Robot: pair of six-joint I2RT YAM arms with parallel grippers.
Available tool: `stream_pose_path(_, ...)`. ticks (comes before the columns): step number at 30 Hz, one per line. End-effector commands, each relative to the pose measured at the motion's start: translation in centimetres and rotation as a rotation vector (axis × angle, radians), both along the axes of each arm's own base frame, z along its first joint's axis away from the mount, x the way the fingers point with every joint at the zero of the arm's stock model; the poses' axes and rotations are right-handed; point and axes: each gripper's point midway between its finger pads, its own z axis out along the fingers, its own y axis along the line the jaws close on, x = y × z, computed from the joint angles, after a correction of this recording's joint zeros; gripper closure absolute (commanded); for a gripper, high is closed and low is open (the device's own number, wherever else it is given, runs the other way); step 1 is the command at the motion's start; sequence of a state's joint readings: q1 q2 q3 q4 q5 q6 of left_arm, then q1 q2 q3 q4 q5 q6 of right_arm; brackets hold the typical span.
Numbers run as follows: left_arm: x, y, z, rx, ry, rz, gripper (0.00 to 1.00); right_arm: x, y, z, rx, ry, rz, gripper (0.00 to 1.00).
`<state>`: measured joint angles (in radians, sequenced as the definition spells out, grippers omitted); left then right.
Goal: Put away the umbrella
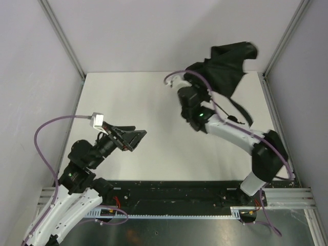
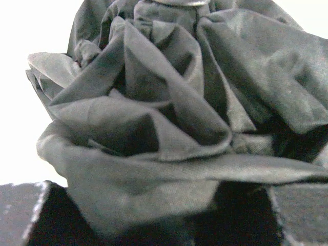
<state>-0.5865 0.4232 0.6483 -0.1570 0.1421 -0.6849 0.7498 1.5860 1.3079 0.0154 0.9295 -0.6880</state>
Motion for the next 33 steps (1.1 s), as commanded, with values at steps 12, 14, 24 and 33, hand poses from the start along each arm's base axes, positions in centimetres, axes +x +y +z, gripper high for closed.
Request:
stream_pose_path(12,-2.8,3.3,-1.7,-0.107,0.062,0.080,0.01,-13.5,12.1,-25.7,-0.424,0.670,0.481,1.00)
stream_pose_path(14,-3.3,3.4,-2.0,-0.134,0.084,0.074,0.01,-16.8,11.9,-29.0,-0.425,0.841,0.537,1.00)
stream_pose_path(24,-3.0,2.5,-7.8,-0.141,0.442,0.100,0.01,-26.0,11.6,-34.7,-0.164,1.473,0.690,1.00)
stream_pose_path(33,-2.3,2.0,-17.7,-0.205,0.913,0.273,0.01,-27.1,11.2,-35.2,0.022,1.669,0.697,1.00)
